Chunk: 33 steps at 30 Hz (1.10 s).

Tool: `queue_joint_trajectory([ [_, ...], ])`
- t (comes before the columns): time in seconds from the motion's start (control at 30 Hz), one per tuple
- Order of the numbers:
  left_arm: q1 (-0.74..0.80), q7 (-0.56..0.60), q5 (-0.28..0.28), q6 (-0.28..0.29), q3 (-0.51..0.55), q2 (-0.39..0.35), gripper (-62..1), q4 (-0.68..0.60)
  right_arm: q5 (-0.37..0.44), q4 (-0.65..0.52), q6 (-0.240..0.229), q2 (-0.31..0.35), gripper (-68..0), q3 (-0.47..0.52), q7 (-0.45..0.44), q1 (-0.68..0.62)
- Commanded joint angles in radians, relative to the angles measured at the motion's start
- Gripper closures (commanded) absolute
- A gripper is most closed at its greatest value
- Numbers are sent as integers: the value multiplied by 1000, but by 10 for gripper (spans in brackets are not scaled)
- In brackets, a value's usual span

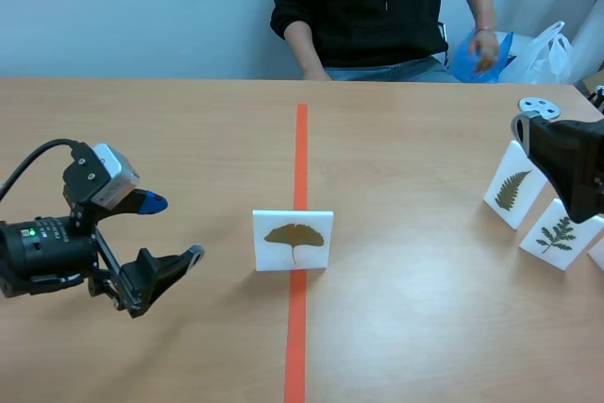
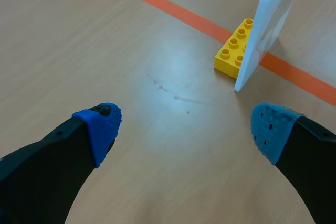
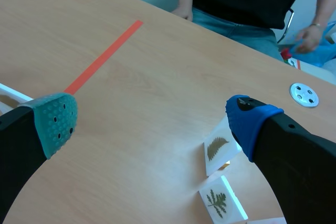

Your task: Sort the leaf by its shape. The table is split by an orange tape line. A compound leaf with several leaflets goes to the left side, a simple leaf with one blade goes to the right side. Return to the home posture when a red brick is placed on the table.

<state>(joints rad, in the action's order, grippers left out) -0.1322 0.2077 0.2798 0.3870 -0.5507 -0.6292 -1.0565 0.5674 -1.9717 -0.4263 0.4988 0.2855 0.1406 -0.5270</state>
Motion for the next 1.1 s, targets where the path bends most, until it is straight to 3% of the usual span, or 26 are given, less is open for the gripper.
queue_joint_trajectory([
  [0.0, -21, 18, 8, 2, -8, 35, -529, 3, 9, -14, 6, 11, -578, 7, -8, 14],
  [0.27, -104, 44, -9, 1, -111, 158, -529, 140, 9, -14, 6, 11, -578, 7, -8, 14],
  [0.6, -166, 47, -12, -2, -124, 299, -529, 247, 9, -14, 6, 11, -578, 7, -8, 14],
  [0.83, -173, 60, -16, -2, -124, 350, -525, 287, 9, -14, 6, 11, -578, 7, -8, 14],
  [1.07, -173, 65, -16, -4, -124, 378, -460, 298, 9, -14, 6, 11, -578, 7, -8, 14],
])
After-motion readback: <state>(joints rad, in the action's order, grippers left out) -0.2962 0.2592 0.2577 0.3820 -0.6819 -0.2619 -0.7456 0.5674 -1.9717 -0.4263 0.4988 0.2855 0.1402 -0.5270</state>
